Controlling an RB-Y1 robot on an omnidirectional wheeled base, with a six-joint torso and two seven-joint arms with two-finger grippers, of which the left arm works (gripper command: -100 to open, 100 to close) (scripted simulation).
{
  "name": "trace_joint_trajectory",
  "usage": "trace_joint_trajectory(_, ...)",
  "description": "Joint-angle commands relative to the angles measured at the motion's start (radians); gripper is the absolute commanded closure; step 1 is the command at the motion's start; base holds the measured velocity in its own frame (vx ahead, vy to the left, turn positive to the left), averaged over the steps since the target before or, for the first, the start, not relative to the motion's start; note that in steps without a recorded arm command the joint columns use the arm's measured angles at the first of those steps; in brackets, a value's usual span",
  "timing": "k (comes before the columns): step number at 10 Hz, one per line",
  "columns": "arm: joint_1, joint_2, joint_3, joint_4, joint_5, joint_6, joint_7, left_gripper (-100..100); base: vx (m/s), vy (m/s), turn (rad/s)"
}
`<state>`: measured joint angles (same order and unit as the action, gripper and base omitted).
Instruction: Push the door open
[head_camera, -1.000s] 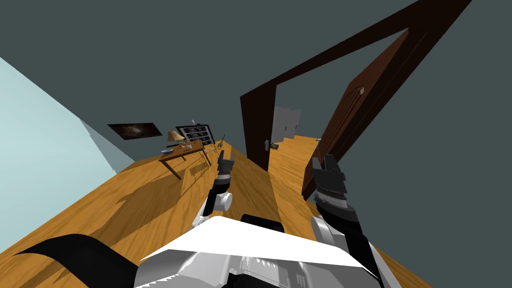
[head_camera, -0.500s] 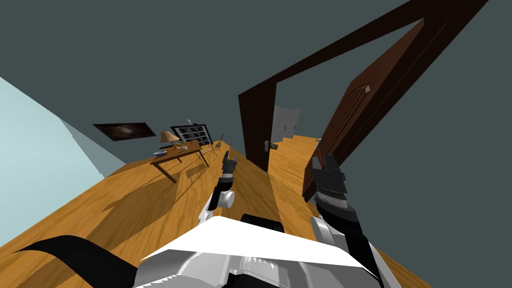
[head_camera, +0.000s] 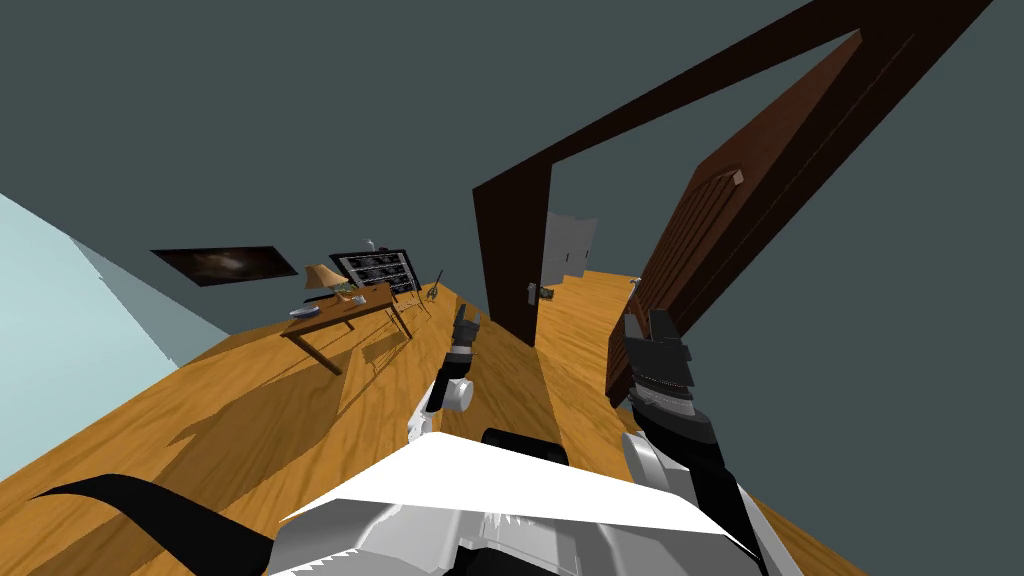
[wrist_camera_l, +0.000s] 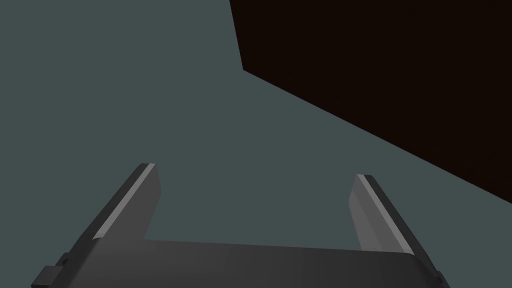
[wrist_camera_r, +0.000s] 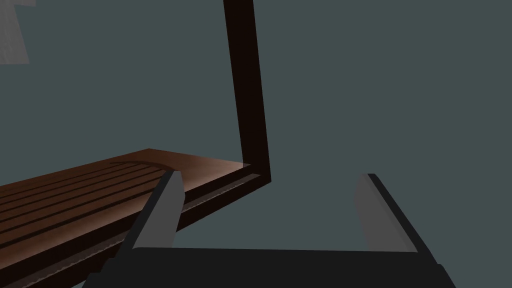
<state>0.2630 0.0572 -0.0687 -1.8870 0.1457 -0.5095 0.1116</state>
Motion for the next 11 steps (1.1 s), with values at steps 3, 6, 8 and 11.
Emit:
trace_joint_trajectory(3, -0.054, 0.010, -0.013, 0.085, 0.006, 0.008, -0.017, -100, 0.096, 0.044, -0.051)
trace_joint_trajectory(6, -0.100, 0.017, -0.024, 0.159, 0.011, 0.011, -0.030, -100, 0.097, 0.039, -0.058)
trace_joint_trajectory(8, -0.131, 0.020, -0.033, 0.212, 0.014, 0.014, -0.040, -100, 0.092, 0.049, -0.057)
trace_joint_trajectory(11, -0.179, 0.024, -0.045, 0.291, 0.019, 0.018, -0.054, -100, 0.092, 0.054, -0.060)
